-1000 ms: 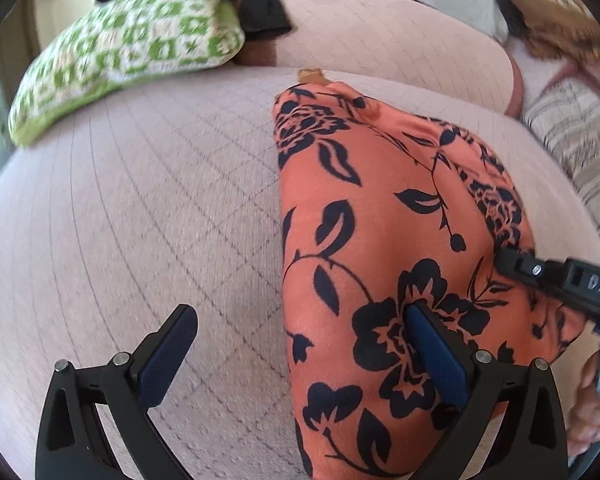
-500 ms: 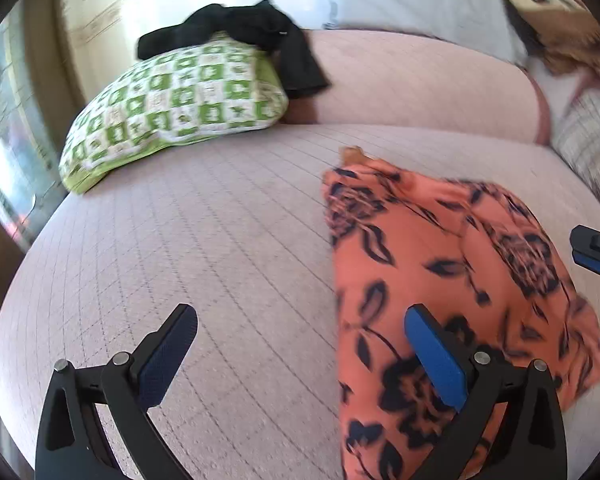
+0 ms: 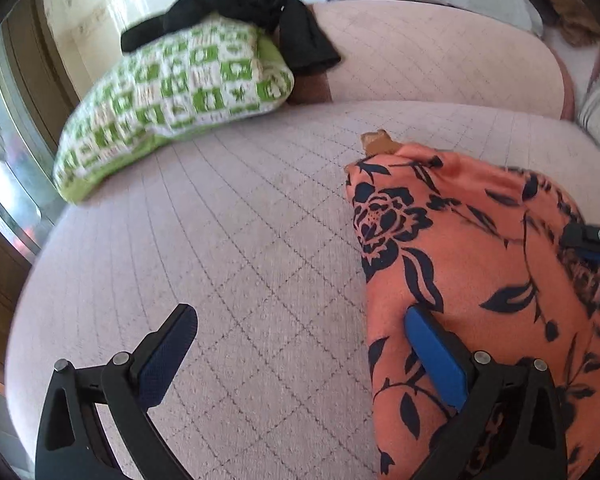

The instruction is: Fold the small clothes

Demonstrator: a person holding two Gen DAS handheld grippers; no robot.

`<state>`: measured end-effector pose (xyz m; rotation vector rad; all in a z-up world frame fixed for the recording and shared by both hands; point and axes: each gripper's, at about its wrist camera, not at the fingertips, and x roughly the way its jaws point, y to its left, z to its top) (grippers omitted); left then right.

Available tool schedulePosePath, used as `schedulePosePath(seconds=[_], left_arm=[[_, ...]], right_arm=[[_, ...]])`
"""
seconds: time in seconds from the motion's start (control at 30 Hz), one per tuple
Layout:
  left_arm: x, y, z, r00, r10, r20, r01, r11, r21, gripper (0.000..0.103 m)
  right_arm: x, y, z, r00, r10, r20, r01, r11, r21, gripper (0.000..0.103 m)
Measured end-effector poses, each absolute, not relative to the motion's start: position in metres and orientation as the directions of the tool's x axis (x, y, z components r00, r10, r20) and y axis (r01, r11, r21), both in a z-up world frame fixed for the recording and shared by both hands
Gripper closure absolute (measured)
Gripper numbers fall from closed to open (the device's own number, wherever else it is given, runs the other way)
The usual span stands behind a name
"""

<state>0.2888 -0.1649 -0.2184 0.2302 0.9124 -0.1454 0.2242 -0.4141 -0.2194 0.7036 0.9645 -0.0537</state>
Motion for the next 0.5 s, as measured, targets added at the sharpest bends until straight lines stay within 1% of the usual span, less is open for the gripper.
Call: schedulePosePath(seconds=[0.07,0.13,0.23,0.27,0.3,0.33,0.37,0.4,0.43,0.5], left_arm=[[0.293,-0.155,-0.209,0.633,-0.048,-0.773,0.176,0.981,0.083,0.000],[0.291,-0.151,-0.202,0.650,-0.054,-0.758,0.158,0.985,0.064,0.000],[0.289,-0.153,-0.200,0.623,-0.106,-0.775,0.189,0.982,0.017,0.000],[0.288,-0.158,-0.204,0.603,-0.111,-0.790,0.212,0.977,0.025,0.000],[0.287,-0.169,-0.212,0.577,-0.080,-0.813,0.245,0.966,0.079,0.000],[0.284,-0.175,-0.217,0.583,-0.050,-0.811,0.259,0.957,0.127,0.000],[0.279,-0.177,-0.216,0.605,-0.040,-0.796,0.260,0.954,0.150,0.000],[0.277,-0.180,-0.214,0.625,-0.026,-0.780,0.257,0.951,0.174,0.000],[0.277,-0.181,-0.213,0.627,-0.014,-0.779,0.259,0.947,0.191,0.000],[0.278,-0.177,-0.207,0.619,-0.031,-0.785,0.249,0.955,0.159,0.000]], right_arm=[[0.222,-0.420,-0.215,0.600,0.295,-0.743,0.340,0.747,0.571,0.078],[0.215,-0.423,-0.207,0.630,0.322,-0.707,0.308,0.732,0.608,0.079],[0.203,-0.414,-0.195,0.625,0.348,-0.699,0.258,0.753,0.606,0.079],[0.199,-0.409,-0.197,0.601,0.369,-0.709,0.245,0.759,0.603,0.079],[0.197,-0.405,-0.201,0.580,0.379,-0.721,0.243,0.764,0.597,0.079],[0.196,-0.402,-0.208,0.547,0.384,-0.744,0.249,0.774,0.583,0.079],[0.195,-0.398,-0.219,0.501,0.381,-0.777,0.257,0.792,0.554,0.080],[0.195,-0.396,-0.225,0.490,0.384,-0.783,0.251,0.798,0.548,0.080],[0.192,-0.397,-0.224,0.502,0.387,-0.773,0.242,0.795,0.556,0.080],[0.190,-0.402,-0.217,0.513,0.407,-0.756,0.230,0.783,0.577,0.080]])
